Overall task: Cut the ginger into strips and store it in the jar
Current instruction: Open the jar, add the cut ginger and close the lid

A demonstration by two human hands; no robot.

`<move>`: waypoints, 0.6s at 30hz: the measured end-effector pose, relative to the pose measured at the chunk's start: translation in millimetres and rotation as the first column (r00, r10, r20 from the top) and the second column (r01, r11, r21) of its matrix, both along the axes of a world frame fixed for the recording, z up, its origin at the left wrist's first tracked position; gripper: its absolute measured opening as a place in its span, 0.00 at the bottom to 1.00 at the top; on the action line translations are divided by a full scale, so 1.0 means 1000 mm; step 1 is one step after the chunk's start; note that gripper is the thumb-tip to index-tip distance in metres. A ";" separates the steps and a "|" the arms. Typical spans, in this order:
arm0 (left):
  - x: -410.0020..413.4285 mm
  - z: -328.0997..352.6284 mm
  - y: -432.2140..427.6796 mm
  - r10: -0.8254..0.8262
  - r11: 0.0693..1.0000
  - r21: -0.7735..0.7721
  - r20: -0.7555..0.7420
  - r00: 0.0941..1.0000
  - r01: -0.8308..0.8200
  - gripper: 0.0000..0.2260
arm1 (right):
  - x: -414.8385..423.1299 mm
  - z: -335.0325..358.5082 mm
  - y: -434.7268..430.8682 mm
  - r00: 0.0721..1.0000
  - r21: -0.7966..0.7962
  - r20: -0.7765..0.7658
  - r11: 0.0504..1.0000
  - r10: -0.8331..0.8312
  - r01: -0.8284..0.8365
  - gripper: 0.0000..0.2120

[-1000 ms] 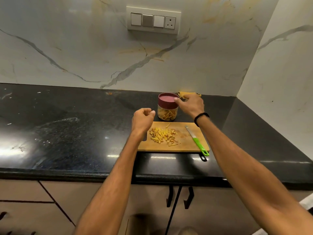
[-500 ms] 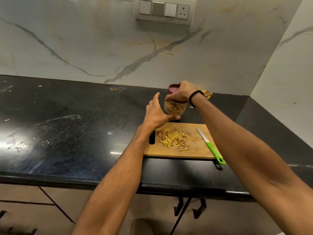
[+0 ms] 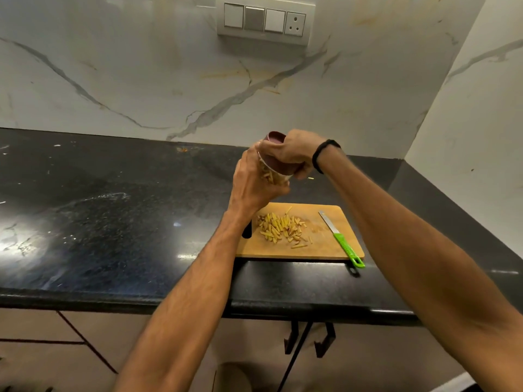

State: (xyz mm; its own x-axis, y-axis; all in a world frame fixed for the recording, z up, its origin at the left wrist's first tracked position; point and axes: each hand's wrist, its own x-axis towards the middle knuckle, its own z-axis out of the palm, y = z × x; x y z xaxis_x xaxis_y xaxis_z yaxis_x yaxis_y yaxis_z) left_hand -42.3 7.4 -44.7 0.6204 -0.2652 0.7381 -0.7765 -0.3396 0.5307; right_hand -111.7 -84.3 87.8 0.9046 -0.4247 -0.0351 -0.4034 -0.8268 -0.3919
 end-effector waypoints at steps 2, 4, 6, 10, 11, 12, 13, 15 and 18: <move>0.001 0.002 0.002 -0.013 1.000 0.017 0.001 1.000 0.013 0.43 | 0.000 -0.004 -0.002 1.000 -0.011 0.026 1.000 0.014 -0.014 0.35; 0.002 0.003 0.004 -0.023 0.999 0.047 0.005 1.000 0.022 0.44 | -0.001 -0.006 -0.006 0.999 0.085 0.042 0.996 0.024 -0.028 0.35; 0.004 0.003 0.006 -0.025 0.997 0.067 0.010 1.000 0.024 0.46 | -0.003 -0.008 -0.010 0.998 0.173 0.055 0.984 0.038 -0.047 0.36; 0.003 0.005 0.007 -0.023 0.995 0.094 0.014 1.000 0.022 0.46 | -0.006 -0.012 -0.014 0.994 0.241 0.104 0.968 0.041 -0.065 0.36; 0.002 0.005 0.007 -0.031 0.995 0.094 0.012 0.999 0.030 0.46 | -0.007 -0.013 -0.016 0.993 0.259 0.115 0.963 0.040 -0.069 0.36; 0.002 0.006 0.007 -0.041 0.995 0.093 0.009 0.999 0.040 0.45 | -0.008 -0.014 -0.018 0.992 0.277 0.122 0.958 0.039 -0.072 0.35; 0.001 0.006 0.008 -0.052 0.995 0.091 0.004 0.999 0.051 0.45 | -0.009 -0.015 -0.019 0.991 0.289 0.126 0.954 0.039 -0.074 0.35; 0.000 0.007 0.009 -0.072 0.993 0.094 -0.008 0.997 0.072 0.45 | -0.011 -0.018 -0.022 0.990 0.286 0.136 0.955 0.042 -0.080 0.35; 0.000 0.004 0.008 -0.080 0.993 0.084 -0.016 0.997 0.081 0.46 | -0.013 -0.023 -0.024 0.985 0.271 0.162 0.958 0.055 -0.098 0.35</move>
State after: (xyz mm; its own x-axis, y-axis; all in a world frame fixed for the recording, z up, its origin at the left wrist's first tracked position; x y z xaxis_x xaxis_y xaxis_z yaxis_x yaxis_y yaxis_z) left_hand -41.9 15.8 -40.2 0.6036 -0.3755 0.7033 -0.7966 -0.3203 0.5127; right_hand -124.8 -107.9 65.3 0.9378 -0.3471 -0.0014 -0.2612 -0.7031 -0.6613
